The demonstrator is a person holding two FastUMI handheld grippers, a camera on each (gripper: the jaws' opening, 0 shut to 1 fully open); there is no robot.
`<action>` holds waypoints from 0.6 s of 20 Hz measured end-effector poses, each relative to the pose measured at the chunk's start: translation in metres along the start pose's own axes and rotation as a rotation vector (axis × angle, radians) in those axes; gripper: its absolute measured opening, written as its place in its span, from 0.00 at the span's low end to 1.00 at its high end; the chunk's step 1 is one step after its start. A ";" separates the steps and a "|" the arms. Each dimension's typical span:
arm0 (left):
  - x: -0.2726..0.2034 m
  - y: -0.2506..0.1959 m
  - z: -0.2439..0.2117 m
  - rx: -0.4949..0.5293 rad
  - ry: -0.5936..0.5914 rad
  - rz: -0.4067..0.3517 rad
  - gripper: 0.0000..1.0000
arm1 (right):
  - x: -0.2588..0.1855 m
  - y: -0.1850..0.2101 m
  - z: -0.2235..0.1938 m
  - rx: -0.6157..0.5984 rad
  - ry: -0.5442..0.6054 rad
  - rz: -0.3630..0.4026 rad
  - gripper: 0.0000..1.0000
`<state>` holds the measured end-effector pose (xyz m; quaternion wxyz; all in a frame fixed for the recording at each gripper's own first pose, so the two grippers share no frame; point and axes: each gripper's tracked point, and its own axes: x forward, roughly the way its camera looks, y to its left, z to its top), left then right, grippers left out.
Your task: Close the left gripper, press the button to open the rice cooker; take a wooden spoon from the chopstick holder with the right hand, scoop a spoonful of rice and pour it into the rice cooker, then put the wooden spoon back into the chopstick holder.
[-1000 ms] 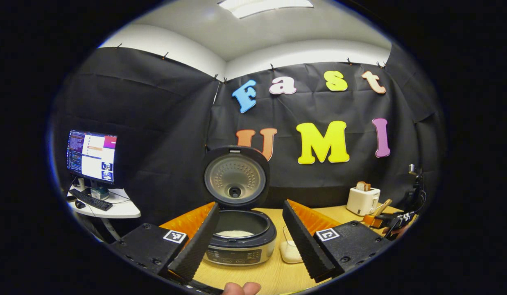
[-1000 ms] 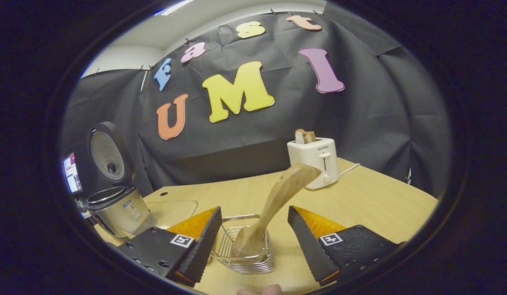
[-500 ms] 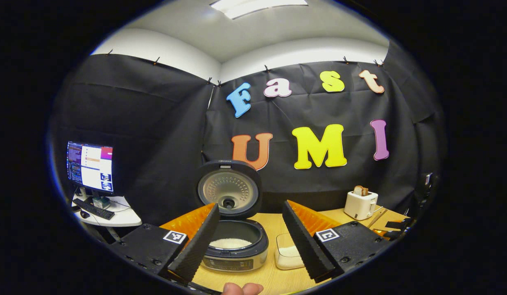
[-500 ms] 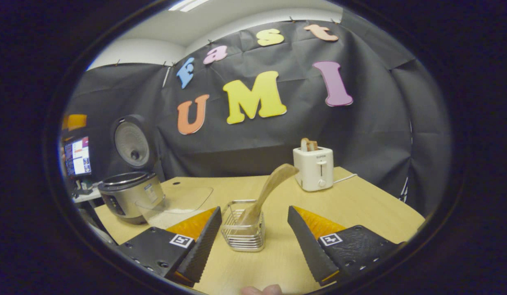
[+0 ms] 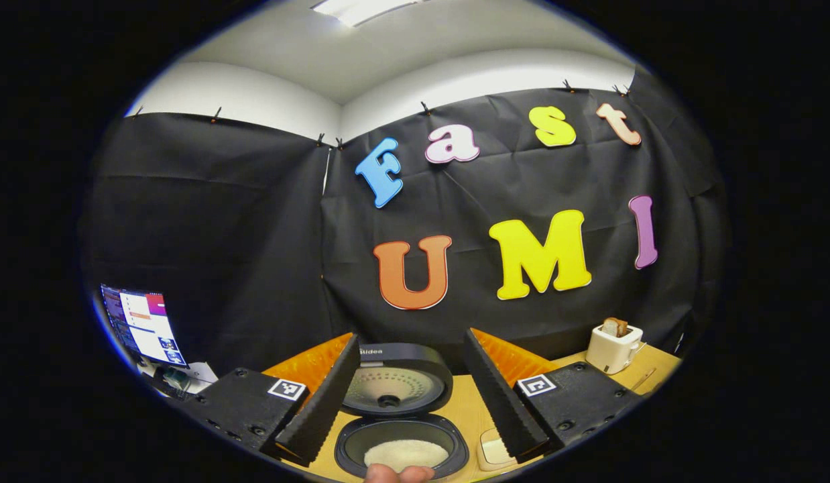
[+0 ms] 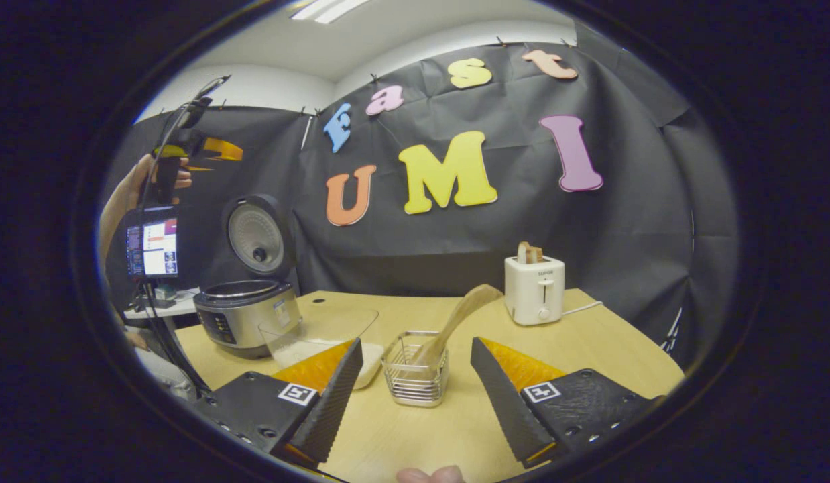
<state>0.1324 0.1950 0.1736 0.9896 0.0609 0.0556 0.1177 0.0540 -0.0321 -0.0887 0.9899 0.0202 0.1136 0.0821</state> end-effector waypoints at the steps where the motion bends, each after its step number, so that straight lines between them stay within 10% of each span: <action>1: 0.016 0.005 -0.002 -0.003 0.028 0.005 0.98 | 0.000 -0.001 0.000 0.002 -0.003 0.002 0.95; 12: 0.110 0.034 -0.062 -0.137 0.380 0.009 0.99 | 0.009 -0.019 -0.009 0.036 0.024 -0.025 0.96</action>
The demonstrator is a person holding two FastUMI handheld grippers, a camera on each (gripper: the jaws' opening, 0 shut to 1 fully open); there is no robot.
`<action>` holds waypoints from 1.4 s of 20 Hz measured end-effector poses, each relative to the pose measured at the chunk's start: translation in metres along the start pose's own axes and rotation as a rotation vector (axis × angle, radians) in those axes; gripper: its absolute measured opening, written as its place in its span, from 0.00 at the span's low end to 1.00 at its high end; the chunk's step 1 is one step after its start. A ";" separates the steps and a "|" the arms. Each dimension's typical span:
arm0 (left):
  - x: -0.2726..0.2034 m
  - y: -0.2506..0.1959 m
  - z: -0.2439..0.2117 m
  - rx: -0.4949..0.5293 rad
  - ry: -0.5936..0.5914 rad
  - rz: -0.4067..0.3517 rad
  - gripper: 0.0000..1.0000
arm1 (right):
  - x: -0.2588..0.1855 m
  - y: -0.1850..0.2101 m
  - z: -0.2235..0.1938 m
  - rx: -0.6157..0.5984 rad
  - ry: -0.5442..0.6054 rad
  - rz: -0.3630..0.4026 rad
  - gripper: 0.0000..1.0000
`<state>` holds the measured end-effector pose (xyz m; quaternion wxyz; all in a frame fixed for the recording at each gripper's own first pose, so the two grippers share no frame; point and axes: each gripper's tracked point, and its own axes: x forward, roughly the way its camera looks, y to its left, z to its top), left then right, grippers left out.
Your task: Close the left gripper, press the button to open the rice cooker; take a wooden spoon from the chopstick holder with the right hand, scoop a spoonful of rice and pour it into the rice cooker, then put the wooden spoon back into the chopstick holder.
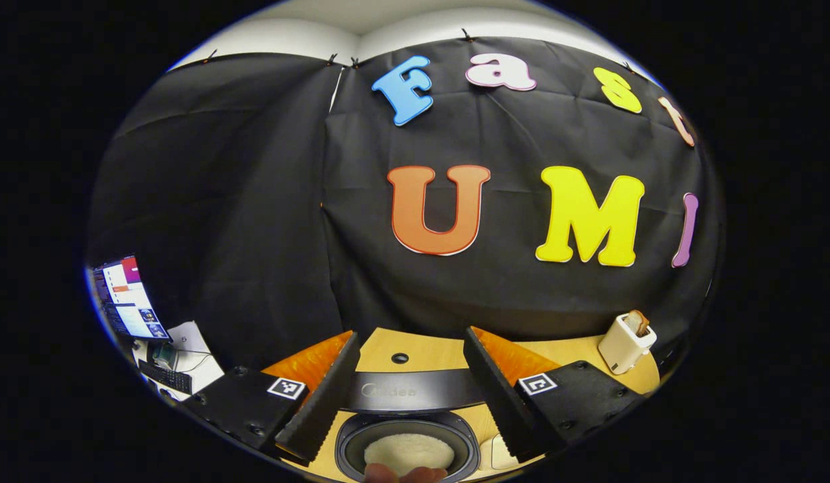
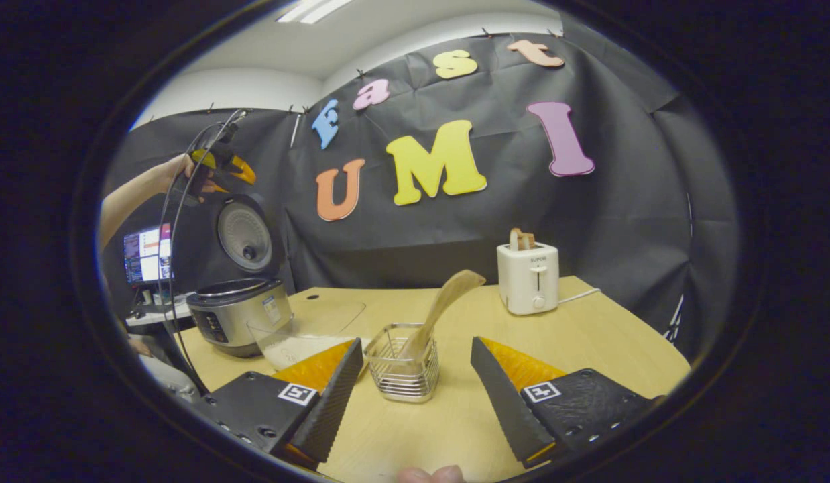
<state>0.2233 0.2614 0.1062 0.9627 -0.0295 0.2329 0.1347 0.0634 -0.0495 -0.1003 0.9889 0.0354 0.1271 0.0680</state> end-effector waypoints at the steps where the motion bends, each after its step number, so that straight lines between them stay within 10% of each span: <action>1: 0.003 0.002 -0.004 0.001 0.018 0.010 0.99 | -0.001 -0.002 0.003 -0.005 -0.013 -0.008 0.91; 28: -0.103 -0.017 -0.177 0.011 0.079 0.020 0.97 | -0.025 0.062 -0.013 -0.087 -0.019 0.142 0.92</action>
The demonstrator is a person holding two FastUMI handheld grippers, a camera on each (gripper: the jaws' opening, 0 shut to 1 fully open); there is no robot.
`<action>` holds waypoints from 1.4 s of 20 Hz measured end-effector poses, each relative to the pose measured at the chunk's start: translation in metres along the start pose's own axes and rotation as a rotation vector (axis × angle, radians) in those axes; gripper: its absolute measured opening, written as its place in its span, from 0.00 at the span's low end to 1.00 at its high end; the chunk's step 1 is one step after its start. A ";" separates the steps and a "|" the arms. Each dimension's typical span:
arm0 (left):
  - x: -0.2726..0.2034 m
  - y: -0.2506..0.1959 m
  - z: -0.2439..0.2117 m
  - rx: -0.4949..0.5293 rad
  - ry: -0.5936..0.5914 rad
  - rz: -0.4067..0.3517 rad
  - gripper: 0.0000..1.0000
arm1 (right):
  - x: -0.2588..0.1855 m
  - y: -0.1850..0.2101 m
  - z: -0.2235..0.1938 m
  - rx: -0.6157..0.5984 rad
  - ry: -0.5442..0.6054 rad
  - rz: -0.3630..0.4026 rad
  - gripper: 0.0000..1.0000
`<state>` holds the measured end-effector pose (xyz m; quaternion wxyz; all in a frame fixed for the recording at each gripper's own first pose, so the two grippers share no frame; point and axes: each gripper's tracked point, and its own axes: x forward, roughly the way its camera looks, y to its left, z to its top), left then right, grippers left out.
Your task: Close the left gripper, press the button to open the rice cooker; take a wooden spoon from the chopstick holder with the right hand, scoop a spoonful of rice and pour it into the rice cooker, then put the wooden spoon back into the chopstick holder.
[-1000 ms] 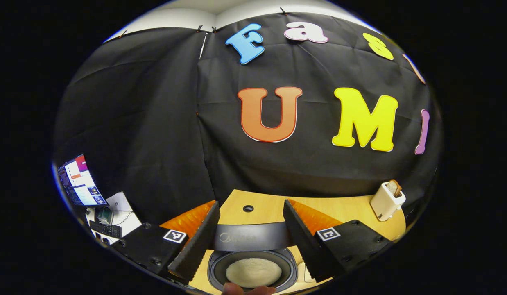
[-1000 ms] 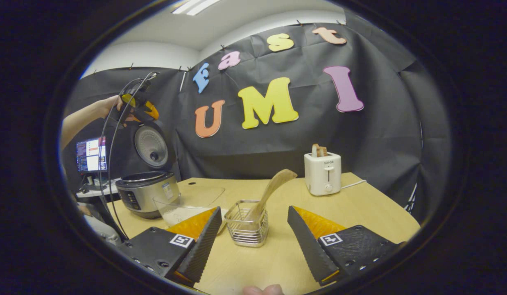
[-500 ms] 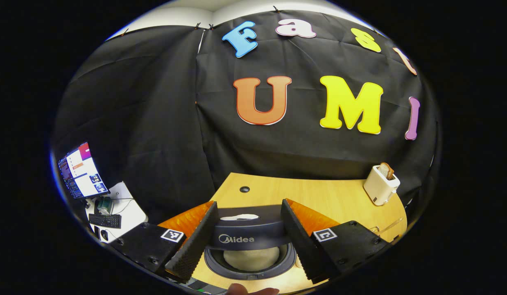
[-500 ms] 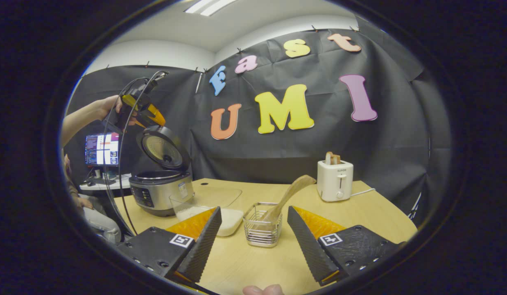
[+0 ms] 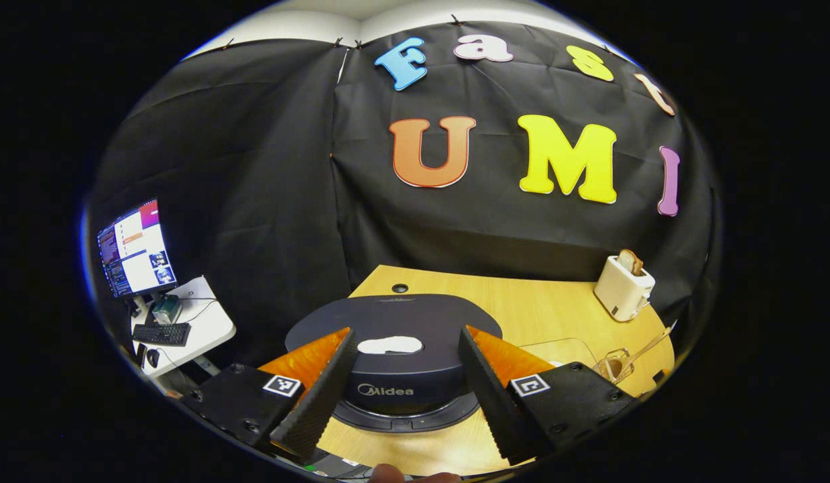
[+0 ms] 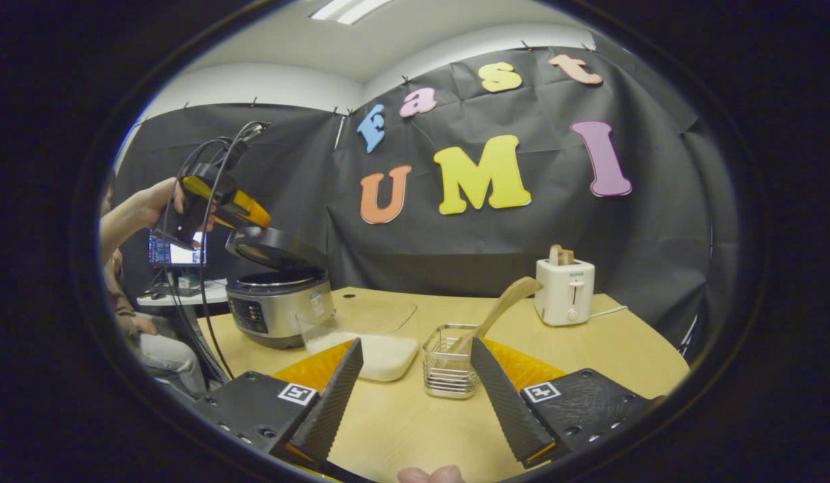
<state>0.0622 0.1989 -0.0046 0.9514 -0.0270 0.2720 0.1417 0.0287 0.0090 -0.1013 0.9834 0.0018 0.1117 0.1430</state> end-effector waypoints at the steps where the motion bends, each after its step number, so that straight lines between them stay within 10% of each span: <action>1: -0.001 -0.001 -0.009 -0.010 0.000 -0.001 0.97 | 0.001 0.000 -0.002 0.006 0.004 0.001 0.92; 28: -0.001 -0.007 -0.062 -0.009 -0.130 -0.013 0.97 | 0.011 -0.005 -0.015 0.079 0.033 -0.026 0.91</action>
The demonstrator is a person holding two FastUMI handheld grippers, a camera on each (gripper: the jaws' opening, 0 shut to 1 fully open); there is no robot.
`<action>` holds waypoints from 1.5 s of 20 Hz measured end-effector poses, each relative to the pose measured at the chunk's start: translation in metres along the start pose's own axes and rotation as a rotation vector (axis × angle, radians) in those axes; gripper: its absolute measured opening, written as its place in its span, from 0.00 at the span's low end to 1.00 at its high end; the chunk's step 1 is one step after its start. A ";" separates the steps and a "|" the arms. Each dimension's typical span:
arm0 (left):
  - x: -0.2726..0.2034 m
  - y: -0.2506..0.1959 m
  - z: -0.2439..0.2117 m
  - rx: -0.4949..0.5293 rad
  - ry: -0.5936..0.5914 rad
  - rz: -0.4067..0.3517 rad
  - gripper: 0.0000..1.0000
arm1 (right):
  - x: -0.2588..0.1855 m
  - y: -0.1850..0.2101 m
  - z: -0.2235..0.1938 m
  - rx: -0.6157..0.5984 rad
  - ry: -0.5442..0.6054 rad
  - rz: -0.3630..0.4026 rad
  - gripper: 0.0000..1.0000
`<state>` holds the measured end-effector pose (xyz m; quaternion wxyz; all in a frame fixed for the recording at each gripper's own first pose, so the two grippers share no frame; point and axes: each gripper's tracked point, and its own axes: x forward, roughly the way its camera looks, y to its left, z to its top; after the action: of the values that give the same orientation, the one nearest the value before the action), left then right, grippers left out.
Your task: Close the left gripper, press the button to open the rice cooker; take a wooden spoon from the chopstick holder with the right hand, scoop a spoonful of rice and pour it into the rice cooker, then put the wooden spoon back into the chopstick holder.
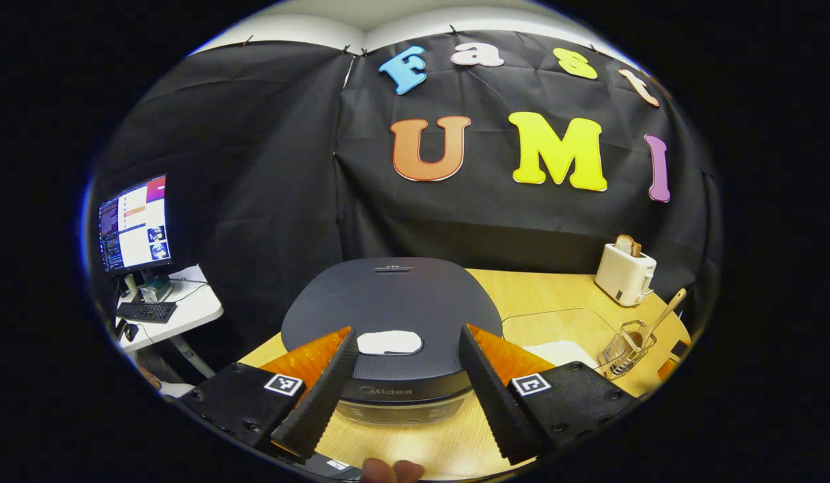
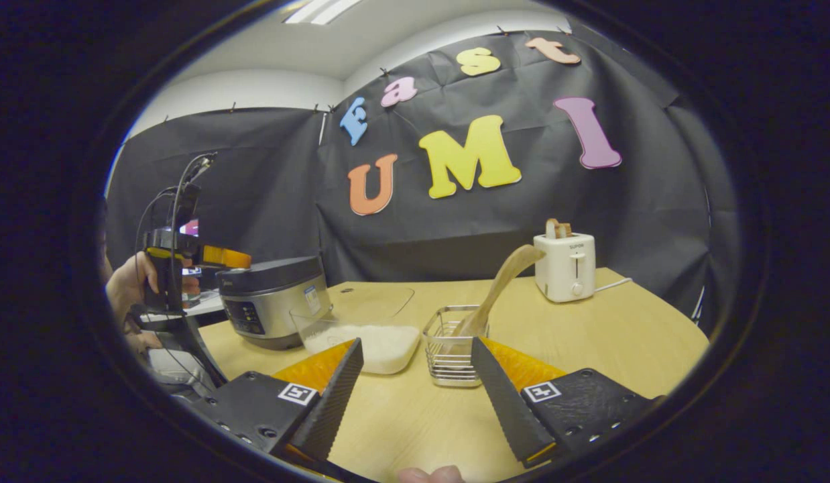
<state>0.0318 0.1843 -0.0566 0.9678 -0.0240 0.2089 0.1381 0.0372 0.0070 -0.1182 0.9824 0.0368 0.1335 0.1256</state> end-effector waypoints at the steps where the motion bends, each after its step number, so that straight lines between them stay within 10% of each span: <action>1: -0.003 0.002 0.009 0.006 -0.036 0.008 0.98 | -0.001 -0.002 0.005 -0.010 -0.012 -0.014 1.00; 15: -0.098 -0.075 0.055 0.081 -0.405 -0.066 0.98 | -0.027 0.027 0.102 -0.061 -0.234 -0.116 0.95; 30: -0.129 -0.090 0.040 0.077 -0.427 -0.106 0.98 | -0.040 0.066 0.111 -0.090 -0.233 -0.207 0.96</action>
<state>-0.0402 0.0689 0.0316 0.9962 0.0319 0.0030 0.0807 0.0144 0.0567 0.0054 0.9995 -0.0069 0.0162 0.0246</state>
